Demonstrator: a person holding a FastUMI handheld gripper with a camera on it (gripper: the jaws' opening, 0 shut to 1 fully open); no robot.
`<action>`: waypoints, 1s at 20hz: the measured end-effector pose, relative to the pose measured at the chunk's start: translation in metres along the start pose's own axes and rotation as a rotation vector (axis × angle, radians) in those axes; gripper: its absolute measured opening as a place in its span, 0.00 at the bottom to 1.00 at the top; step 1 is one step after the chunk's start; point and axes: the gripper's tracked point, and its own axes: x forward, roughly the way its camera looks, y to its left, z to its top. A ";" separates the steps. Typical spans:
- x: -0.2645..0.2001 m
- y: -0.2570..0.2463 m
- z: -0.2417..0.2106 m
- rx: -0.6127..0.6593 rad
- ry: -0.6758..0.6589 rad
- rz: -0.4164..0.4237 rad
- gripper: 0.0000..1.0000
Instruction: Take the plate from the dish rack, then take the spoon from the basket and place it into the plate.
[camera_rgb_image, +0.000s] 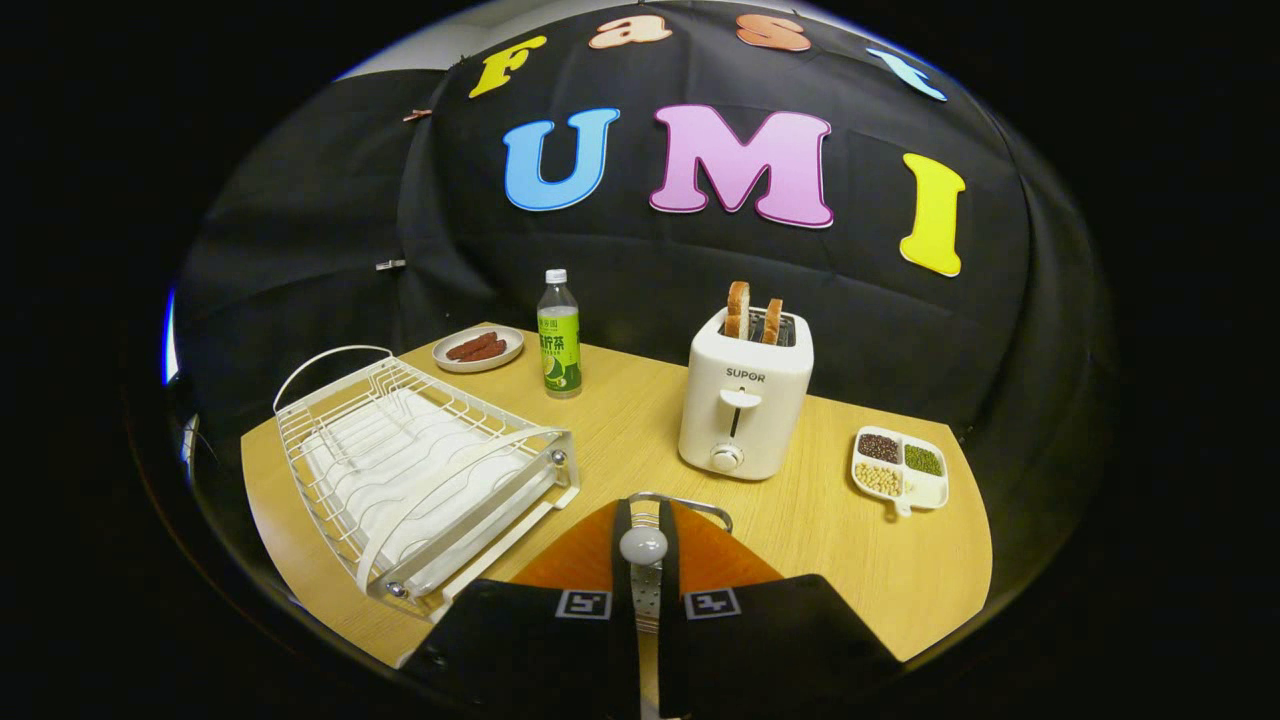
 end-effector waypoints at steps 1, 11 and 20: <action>-0.003 -0.003 0.006 -0.004 -0.012 -0.003 0.12; -0.078 -0.022 0.077 0.075 -0.134 0.052 0.11; -0.153 0.003 0.060 0.092 -0.130 0.221 0.11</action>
